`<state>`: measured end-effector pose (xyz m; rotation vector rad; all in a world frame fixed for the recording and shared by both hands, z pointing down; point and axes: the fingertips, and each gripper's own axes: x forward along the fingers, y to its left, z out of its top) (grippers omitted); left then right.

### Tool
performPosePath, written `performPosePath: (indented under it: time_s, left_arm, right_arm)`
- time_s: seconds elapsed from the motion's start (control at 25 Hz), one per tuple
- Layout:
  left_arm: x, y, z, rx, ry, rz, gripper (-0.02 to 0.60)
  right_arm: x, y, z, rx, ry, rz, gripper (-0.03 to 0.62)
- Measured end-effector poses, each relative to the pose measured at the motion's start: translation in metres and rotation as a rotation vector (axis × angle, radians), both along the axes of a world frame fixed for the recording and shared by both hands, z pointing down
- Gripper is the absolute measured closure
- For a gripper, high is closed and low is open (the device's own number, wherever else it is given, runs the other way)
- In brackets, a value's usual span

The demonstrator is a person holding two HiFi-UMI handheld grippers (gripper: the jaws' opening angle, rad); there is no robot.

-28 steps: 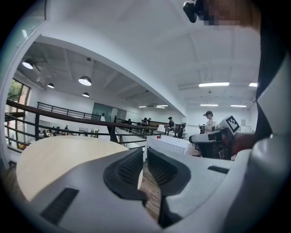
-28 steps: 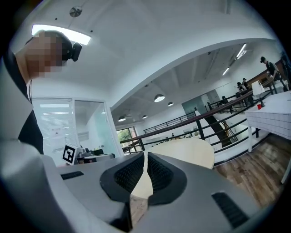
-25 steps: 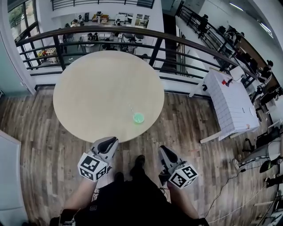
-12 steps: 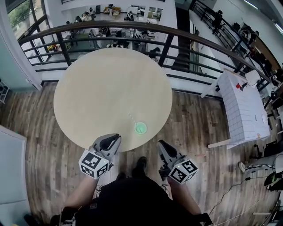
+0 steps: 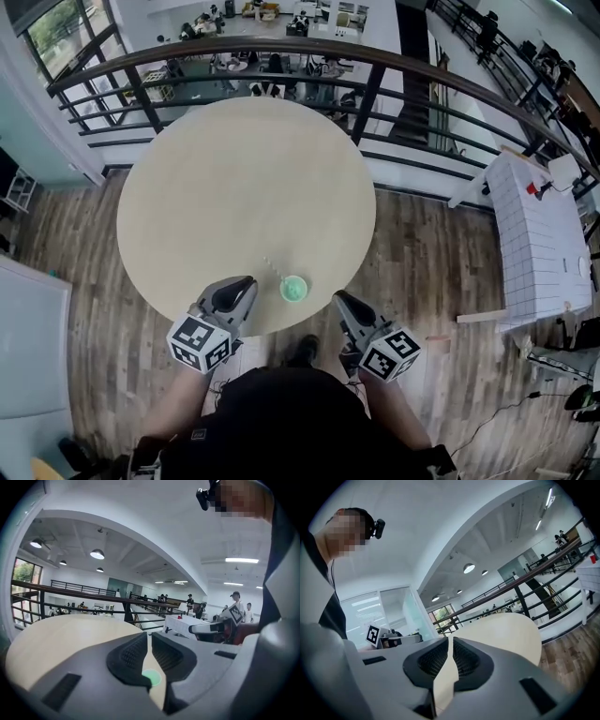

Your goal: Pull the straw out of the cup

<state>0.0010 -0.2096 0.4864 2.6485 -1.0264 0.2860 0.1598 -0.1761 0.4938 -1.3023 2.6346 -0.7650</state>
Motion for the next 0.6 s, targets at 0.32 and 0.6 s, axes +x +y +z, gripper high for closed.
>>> performPosePath:
  time_s: [0.32, 0.6]
  left_arm:
    - [0.0, -0.016, 0.022, -0.063, -0.006, -0.084, 0.548]
    - [-0.015, -0.036, 0.028, -0.031, -0.03, -0.055, 0.548]
  right_arm:
    - [-0.021, -0.035, 0.015, -0.026, 0.026, -0.145, 0.566]
    - [-0.073, -0.06, 0.036, -0.107, 0.091, -0.234, 0.478]
